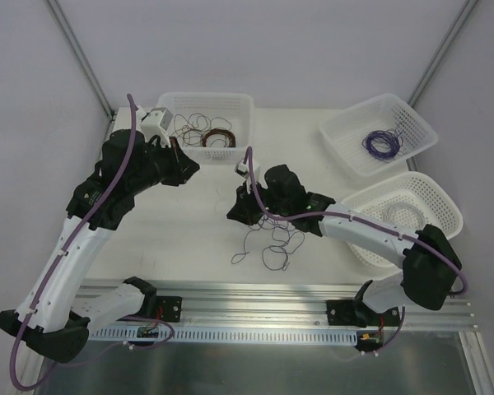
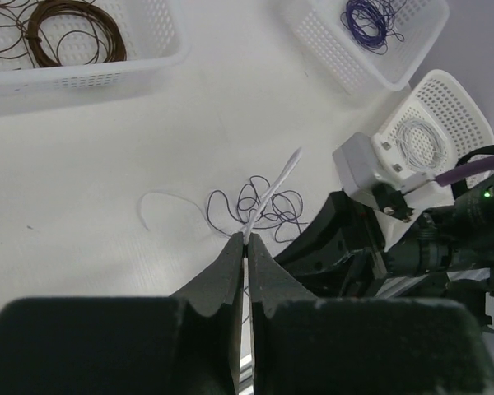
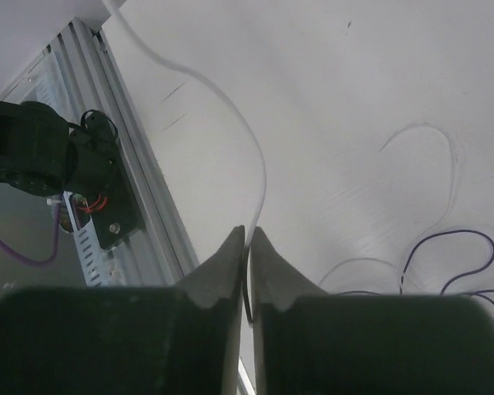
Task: Untangle the cables
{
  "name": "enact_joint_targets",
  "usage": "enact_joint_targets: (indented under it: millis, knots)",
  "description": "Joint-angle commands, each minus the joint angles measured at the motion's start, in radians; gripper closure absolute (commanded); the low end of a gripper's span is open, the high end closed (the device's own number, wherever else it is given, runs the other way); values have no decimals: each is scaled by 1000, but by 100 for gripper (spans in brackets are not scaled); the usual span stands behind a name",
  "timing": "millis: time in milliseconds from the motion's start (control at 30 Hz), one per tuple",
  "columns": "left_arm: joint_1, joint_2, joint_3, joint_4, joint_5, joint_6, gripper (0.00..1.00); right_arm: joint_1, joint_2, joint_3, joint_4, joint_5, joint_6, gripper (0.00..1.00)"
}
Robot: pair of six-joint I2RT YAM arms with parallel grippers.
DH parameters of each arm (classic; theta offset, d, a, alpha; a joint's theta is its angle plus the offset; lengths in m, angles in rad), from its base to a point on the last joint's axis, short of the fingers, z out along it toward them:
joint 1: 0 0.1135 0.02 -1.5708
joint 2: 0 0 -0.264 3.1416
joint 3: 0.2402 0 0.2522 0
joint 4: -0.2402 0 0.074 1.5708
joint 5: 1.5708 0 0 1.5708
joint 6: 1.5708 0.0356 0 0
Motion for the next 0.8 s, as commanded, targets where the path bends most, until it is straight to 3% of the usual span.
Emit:
enact_joint_targets:
  millis: [0, 67, 233, 367, 467, 500, 733, 767]
  knots:
    - [6, -38, -42, 31, -56, 26, 100, 7, -95, 30, -57, 43, -41, 94]
    - [5, -43, -65, 32, -92, 38, 98, 7, -118, 66, -121, 60, -78, 99]
    - [5, -46, -144, 46, -142, 61, 87, 7, -170, 176, -312, 122, -140, 99]
    - [6, -52, -168, 60, -137, 86, 57, 7, -190, 326, -476, 209, -180, 99]
    - [6, -57, -168, 67, -134, 121, 44, 3, -199, 406, -552, 293, -210, 99]
    - [6, -61, -167, 67, -137, 144, 35, -1, -201, 455, -597, 330, -216, 99]
    - [6, -101, -216, 141, -103, 240, 1, -59, -233, 628, -770, 528, -244, 99]
    - [6, -115, -251, 179, -97, 248, 1, -70, -247, 641, -796, 553, -247, 99]
